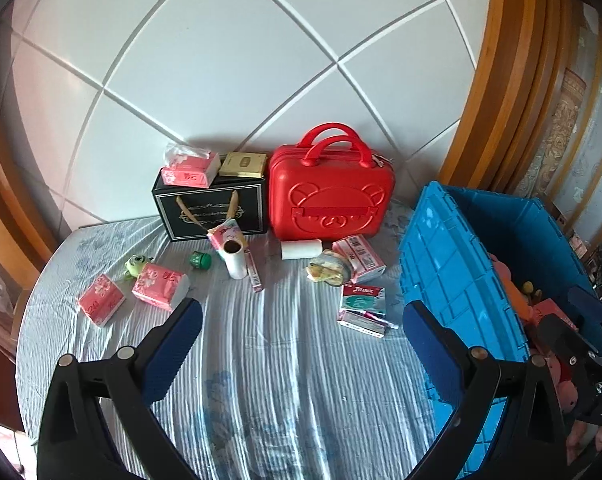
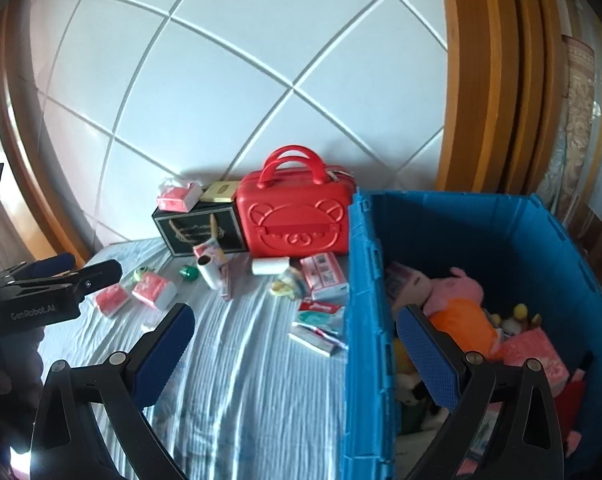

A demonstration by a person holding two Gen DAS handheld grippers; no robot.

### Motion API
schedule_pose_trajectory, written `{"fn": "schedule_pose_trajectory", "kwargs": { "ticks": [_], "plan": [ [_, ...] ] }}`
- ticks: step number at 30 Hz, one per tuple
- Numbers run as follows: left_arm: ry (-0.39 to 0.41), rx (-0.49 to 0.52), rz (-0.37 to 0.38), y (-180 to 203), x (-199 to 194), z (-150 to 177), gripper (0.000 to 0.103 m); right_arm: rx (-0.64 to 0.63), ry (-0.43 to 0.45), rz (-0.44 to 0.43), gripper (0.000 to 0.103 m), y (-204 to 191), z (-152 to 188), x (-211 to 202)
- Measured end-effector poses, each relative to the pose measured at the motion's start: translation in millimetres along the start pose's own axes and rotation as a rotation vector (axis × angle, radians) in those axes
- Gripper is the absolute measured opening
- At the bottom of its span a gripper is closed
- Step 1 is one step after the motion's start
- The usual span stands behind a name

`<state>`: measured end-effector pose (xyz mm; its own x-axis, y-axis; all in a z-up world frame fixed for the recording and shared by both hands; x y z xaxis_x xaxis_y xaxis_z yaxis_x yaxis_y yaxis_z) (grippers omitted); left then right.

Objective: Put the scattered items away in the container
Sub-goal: 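Withdraw both tools from the crate back toward the bed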

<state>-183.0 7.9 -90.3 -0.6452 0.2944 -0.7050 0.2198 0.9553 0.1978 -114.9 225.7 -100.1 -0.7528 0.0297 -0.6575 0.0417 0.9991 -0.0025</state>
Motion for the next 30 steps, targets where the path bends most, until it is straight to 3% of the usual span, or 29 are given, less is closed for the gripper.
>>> {"fn": "schedule_pose_trajectory", "kwargs": {
  "ticks": [17, 30],
  "plan": [
    [-0.020, -0.100, -0.067, -142, 2, 26, 0.102, -0.108, -0.029, -0.063, 0.103, -146, -4, 36],
    [-0.074, -0.165, -0.145, -261, 35, 55, 0.102, -0.207, -0.080, -0.083, 0.103, -237, 10, 115]
  ]
}}
Point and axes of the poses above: each gripper's, at about its wrist camera, not at the fingertips, and x roughly the way its jaws point, y to its right, z to its underside, the point moved 4 cm from there along x, roughly the way its jaws point, and after that the axes turned 9 degrees about z, right-handed, at the moved point
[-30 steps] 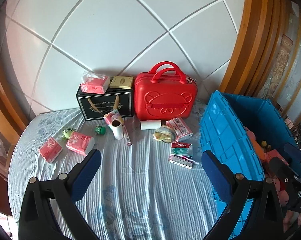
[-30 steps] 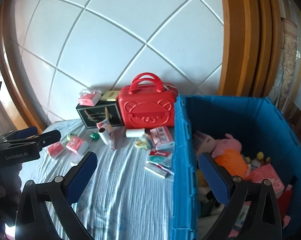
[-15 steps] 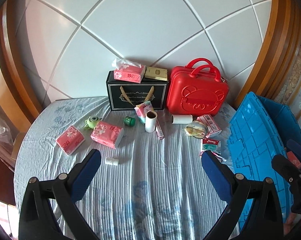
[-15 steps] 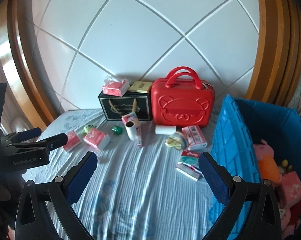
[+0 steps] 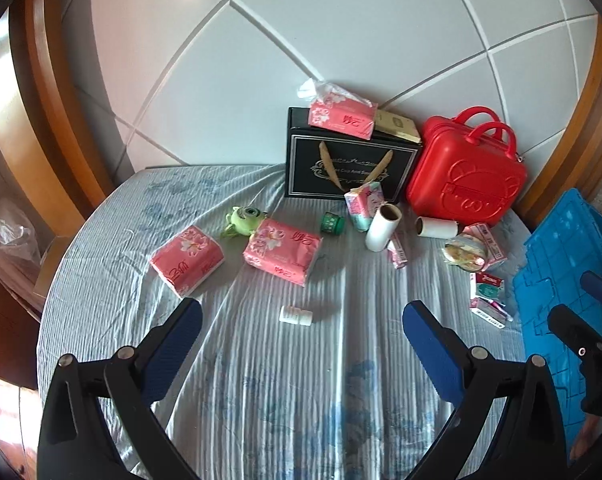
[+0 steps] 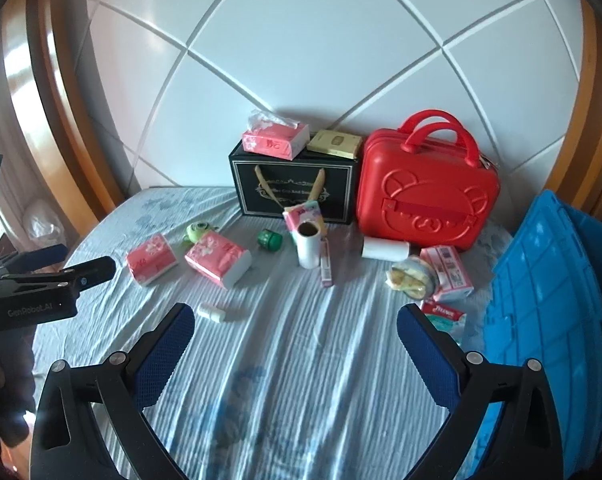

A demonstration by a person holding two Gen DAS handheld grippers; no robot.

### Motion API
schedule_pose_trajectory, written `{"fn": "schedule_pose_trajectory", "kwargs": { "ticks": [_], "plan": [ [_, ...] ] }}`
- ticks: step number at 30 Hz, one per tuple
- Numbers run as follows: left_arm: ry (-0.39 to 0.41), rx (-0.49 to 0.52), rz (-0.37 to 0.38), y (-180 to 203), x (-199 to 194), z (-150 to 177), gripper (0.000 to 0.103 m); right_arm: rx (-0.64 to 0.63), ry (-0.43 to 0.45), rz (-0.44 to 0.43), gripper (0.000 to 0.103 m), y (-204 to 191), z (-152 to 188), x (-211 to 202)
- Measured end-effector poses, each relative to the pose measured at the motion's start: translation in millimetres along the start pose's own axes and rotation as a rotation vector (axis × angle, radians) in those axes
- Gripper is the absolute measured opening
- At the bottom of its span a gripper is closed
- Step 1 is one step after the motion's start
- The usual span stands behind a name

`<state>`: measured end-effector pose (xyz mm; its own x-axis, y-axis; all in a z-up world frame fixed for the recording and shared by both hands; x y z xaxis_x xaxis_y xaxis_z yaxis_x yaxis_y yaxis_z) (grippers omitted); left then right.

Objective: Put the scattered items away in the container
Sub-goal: 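Withdraw both tools from the crate back toward the bed, then grasp a pink tissue pack with the left tool while the right tool grasps another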

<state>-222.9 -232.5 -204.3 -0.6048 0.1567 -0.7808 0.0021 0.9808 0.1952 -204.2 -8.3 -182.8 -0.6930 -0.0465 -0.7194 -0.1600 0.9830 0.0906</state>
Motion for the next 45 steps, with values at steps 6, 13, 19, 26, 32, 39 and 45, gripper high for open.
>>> {"fn": "schedule_pose_trajectory", "kwargs": {
  "ticks": [6, 13, 19, 26, 32, 39, 45],
  "plan": [
    [-0.038, -0.009, -0.017, -52, 36, 5, 0.102, -0.067, -0.011, -0.042, 0.103, -40, -6, 37],
    [-0.040, 0.089, -0.009, -100, 76, 4, 0.102, -0.201, -0.011, -0.076, 0.103, -90, -11, 81],
    [-0.058, 0.173, 0.023, -133, 124, 4, 0.102, -0.309, -0.031, -0.121, 0.103, -133, -11, 130],
    [-0.105, 0.191, 0.052, -169, 183, 11, 0.102, -0.417, -0.085, -0.174, 0.103, -179, -1, 200],
    [-0.139, 0.183, 0.062, -199, 218, 4, 0.102, -0.467, -0.113, -0.193, 0.103, -202, 3, 255],
    [-0.194, 0.237, 0.046, -218, 248, 0, 0.102, -0.501, -0.146, -0.204, 0.103, -212, 4, 297],
    [-0.166, 0.208, 0.011, -233, 259, -1, 0.102, -0.582, -0.147, -0.184, 0.102, -226, 10, 321]
  ]
}}
Point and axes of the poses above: each gripper's, at about its wrist camera, not at the fingertips, and x roughly the way its jaws point, y to its right, z to its underside, the point moved 4 cm from there along x, roughly the way its jaws point, and after that the axes turned 9 degrees about z, right-handed, at the moved point
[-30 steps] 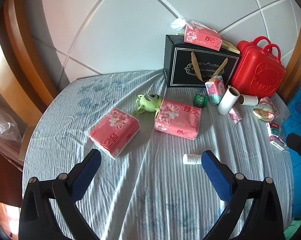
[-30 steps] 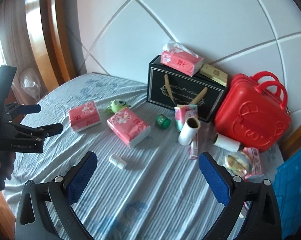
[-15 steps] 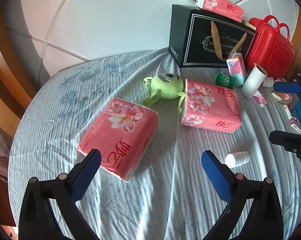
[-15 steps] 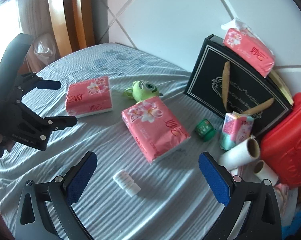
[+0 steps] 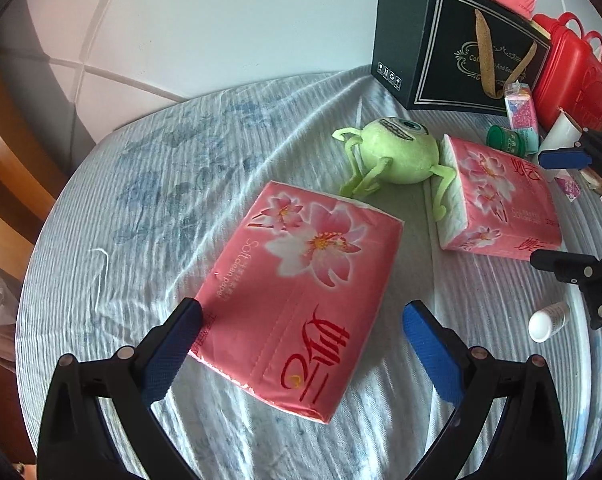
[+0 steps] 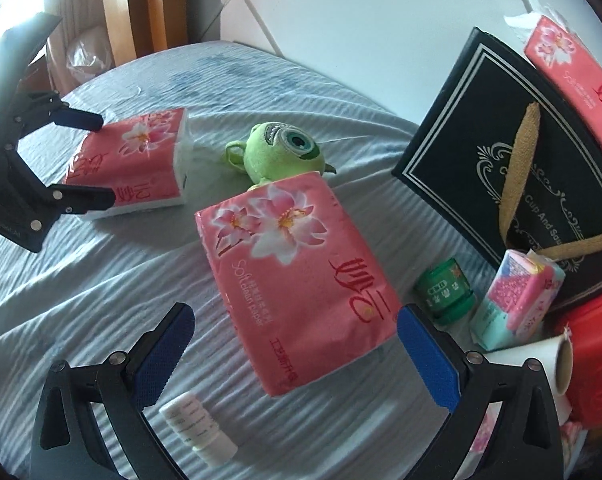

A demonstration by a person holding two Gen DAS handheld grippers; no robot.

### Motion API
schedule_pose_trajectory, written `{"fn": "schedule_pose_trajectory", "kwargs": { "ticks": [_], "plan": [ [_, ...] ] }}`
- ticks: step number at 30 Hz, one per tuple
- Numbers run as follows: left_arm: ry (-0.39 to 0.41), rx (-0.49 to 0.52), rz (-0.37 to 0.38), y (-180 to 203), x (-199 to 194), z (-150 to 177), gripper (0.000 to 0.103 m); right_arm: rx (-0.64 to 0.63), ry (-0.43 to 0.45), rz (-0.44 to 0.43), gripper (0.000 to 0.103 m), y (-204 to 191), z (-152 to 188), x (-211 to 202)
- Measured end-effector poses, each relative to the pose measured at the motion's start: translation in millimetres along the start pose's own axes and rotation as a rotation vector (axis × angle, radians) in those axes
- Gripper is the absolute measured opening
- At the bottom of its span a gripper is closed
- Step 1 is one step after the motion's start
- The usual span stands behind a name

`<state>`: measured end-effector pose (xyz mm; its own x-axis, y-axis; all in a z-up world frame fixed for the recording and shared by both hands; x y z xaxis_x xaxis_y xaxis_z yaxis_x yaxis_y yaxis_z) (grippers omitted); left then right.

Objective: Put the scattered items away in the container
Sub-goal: 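Grasp a pink tissue pack with the left tool while the right tool grasps another, then lift both held tissue packs off the bed toward the crate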

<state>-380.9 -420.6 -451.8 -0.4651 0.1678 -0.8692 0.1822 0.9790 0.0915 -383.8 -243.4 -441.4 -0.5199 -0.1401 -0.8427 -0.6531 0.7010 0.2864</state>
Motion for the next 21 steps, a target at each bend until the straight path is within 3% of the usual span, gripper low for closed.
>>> {"fn": "schedule_pose_trajectory", "kwargs": {
  "ticks": [7, 21],
  "plan": [
    [-0.015, 0.009, -0.019, -8, 17, -10, 0.103, 0.000, -0.004, 0.047, 0.103, -1, -12, 27],
    [-0.117, 0.016, -0.166, 9, 43, -10, 0.103, -0.102, -0.019, 0.197, 0.103, -3, -31, 55]
  ]
}}
Point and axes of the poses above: each gripper's, at about its wrist camera, not at the fingertips, and x roughly the way its jaws point, y to its right, z to its underside, the point moved 4 cm from there along x, roughly the way its jaws point, and after that the axes turned 9 degrees about z, right-handed, at the moved point
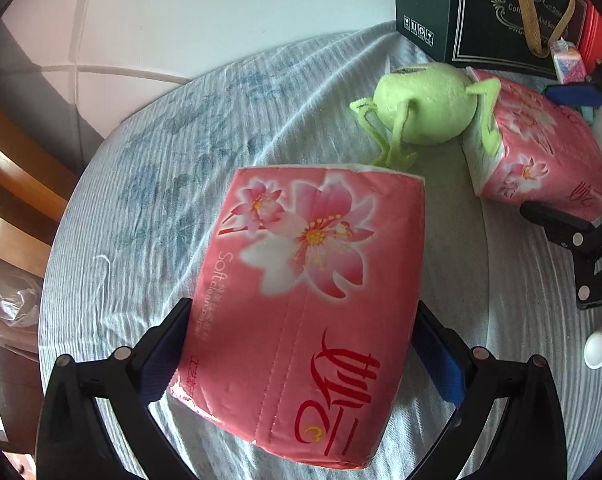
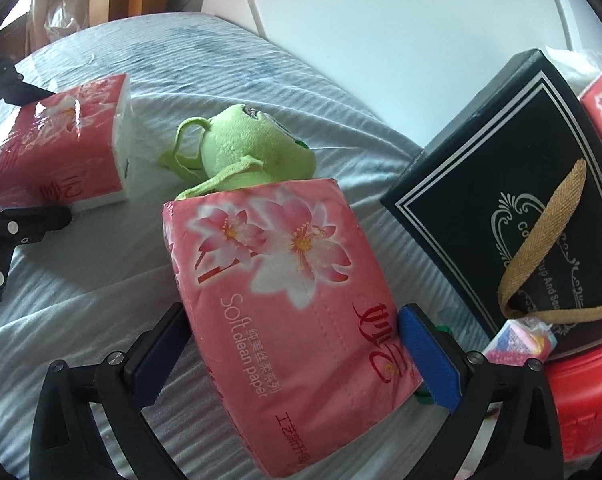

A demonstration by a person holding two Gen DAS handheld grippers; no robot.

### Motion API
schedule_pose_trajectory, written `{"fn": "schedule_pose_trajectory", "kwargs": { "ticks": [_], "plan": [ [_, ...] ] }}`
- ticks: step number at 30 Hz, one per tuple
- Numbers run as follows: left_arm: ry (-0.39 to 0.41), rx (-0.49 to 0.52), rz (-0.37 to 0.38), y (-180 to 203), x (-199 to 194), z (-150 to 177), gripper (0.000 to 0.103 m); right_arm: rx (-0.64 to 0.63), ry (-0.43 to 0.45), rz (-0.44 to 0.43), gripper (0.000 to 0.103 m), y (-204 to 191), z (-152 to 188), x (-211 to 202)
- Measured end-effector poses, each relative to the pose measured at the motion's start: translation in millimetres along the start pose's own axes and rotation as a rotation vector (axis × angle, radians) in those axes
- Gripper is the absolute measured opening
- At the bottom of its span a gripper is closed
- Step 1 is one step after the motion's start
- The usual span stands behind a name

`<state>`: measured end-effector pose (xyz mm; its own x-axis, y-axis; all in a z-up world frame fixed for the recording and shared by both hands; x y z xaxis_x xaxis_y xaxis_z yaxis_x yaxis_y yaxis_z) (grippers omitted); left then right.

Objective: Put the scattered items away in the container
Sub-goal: 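Lift both held tissue packs off the bed toward the crate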

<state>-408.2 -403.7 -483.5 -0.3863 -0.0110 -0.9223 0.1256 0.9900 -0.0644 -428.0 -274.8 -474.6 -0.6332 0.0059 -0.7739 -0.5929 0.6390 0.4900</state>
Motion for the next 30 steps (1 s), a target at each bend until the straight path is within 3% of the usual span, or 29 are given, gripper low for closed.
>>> {"fn": "schedule_pose_trajectory", "kwargs": {
  "ticks": [3, 5, 12, 18, 30],
  "plan": [
    [0.019, -0.058, -0.002, 1, -3, 5, 0.100, -0.003, -0.039, 0.028, 0.102, 1, 4, 5],
    [0.037, -0.087, 0.000, 2, -8, 9, 0.094, 0.021, -0.050, 0.042, 0.091, 6, 9, 3],
    [0.079, -0.249, 0.066, 4, -28, 28, 0.085, 0.168, -0.046, -0.060, 0.078, 23, 37, -22],
    [0.081, -0.294, 0.093, 22, -45, 54, 0.084, 0.250, -0.073, -0.141, 0.077, 25, 68, -54],
    [0.074, -0.336, 0.114, 54, -88, 100, 0.084, 0.373, -0.137, -0.181, 0.077, 42, 133, -116]
  ]
}}
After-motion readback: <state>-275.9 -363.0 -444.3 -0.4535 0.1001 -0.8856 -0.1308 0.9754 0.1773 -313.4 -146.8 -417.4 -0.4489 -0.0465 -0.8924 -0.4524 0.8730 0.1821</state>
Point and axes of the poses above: each gripper's, at about its wrist camera, not at the fingertips, and x roughly the way its jaws point, y to its right, z to its underside, the point moved 4 cm from there along x, roughly the way its jaws point, and after that the axes turned 9 degrees about z, right-handed, at the moved point
